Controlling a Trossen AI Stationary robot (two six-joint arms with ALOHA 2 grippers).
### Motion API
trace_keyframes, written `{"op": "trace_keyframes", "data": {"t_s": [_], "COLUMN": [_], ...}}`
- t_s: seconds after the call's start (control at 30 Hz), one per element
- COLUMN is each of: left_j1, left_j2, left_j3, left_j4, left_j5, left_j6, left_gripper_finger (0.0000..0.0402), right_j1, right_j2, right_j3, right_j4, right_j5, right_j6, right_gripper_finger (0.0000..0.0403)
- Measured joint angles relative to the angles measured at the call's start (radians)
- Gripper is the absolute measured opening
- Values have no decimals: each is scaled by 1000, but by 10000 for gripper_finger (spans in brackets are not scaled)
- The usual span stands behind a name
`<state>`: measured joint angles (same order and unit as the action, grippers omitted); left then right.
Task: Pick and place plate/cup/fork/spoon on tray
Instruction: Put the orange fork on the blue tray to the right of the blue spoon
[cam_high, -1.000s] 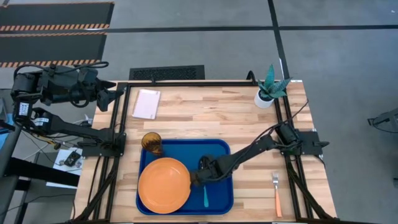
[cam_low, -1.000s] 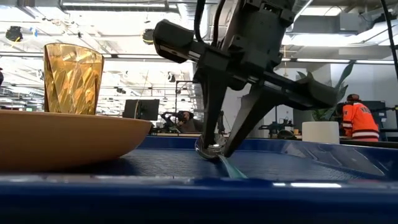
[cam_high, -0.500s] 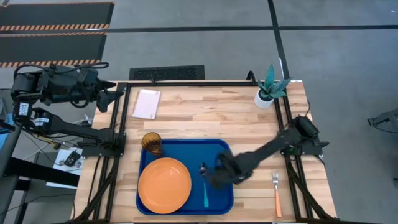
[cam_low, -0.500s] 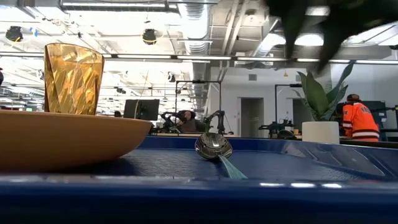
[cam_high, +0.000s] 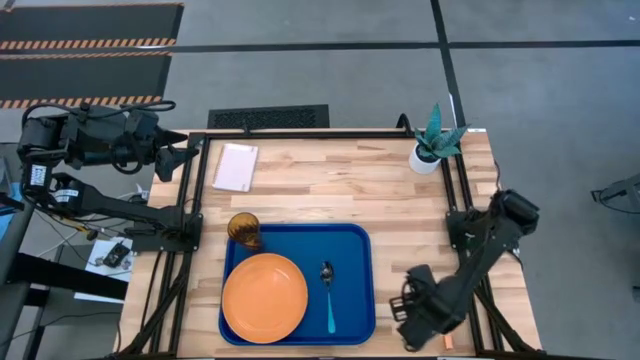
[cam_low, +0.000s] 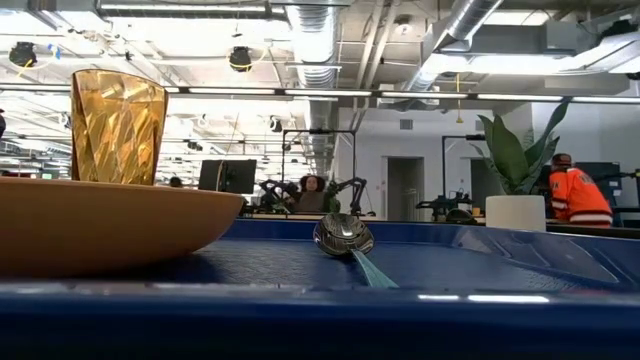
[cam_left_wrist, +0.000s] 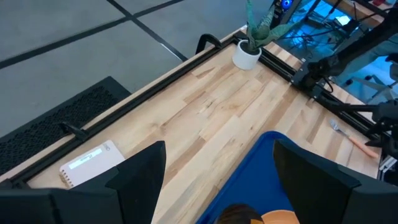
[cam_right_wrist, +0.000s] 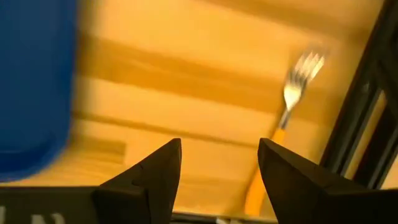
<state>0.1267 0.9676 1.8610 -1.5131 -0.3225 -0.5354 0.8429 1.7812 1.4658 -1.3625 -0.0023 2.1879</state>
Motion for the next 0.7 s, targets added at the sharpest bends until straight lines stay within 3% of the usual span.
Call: {"op": "trace_keyframes", "data": {"t_s": [0.07, 0.17, 0.47, 0.7], "left_j1": [0, 0, 0, 0], "left_j2": [0, 0, 0, 1], "left_j3": [0, 0, 0, 0], "left_j4": [0, 1, 3, 3], "left_j5": [0, 0, -4, -21], "left_j6": [0, 0, -11, -11], "left_gripper_finger": [282, 282, 282, 282], "right_j1": [43, 80, 136, 138], "right_j2": [-32, -80, -103, -92], "right_j3": [-68, -167, -393, -493], "right_j4": [66, 145, 384, 522], "right_j5": [-12, -107, -259, -281], "right_j6": [79, 98, 135, 145], "right_gripper_finger": [235, 235, 233, 220]}}
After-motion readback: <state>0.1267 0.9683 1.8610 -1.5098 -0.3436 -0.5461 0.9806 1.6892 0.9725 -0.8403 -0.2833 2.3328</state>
